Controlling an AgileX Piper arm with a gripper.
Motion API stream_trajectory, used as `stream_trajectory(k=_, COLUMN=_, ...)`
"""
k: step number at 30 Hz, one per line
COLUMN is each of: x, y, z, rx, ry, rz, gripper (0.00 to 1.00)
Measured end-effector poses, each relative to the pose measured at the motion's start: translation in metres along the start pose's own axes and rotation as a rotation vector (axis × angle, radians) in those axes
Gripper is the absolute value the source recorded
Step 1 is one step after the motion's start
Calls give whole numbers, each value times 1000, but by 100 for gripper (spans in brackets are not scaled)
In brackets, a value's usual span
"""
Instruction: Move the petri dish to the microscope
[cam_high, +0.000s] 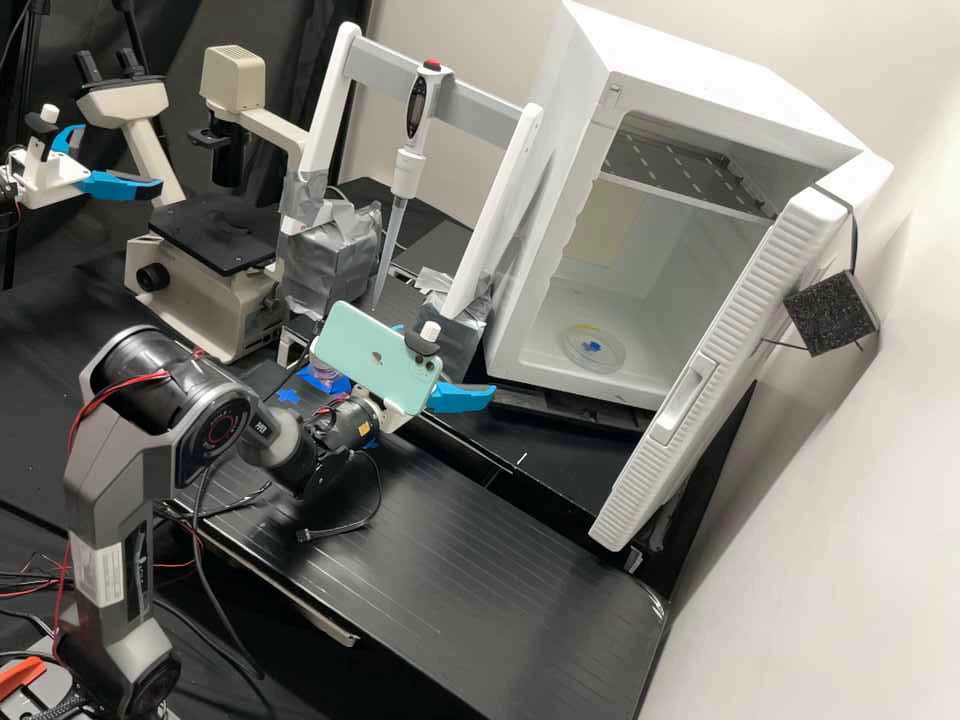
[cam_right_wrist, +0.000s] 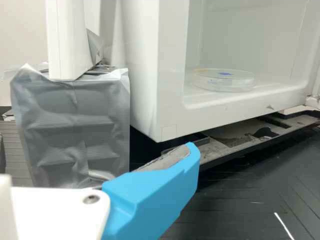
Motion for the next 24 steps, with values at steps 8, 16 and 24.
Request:
stream_trajectory(k=8, x=-1, y=1, z=1, rx=0, ry=2, rz=8, gripper=100)
stream_trajectory(k=16, x=-16, y=15, z=22, rx=9, ry=39, rz=63, gripper=100)
stream_trajectory(k=24, x=-23, y=46, z=65, rx=52, ry=-1, rz=154, gripper=100)
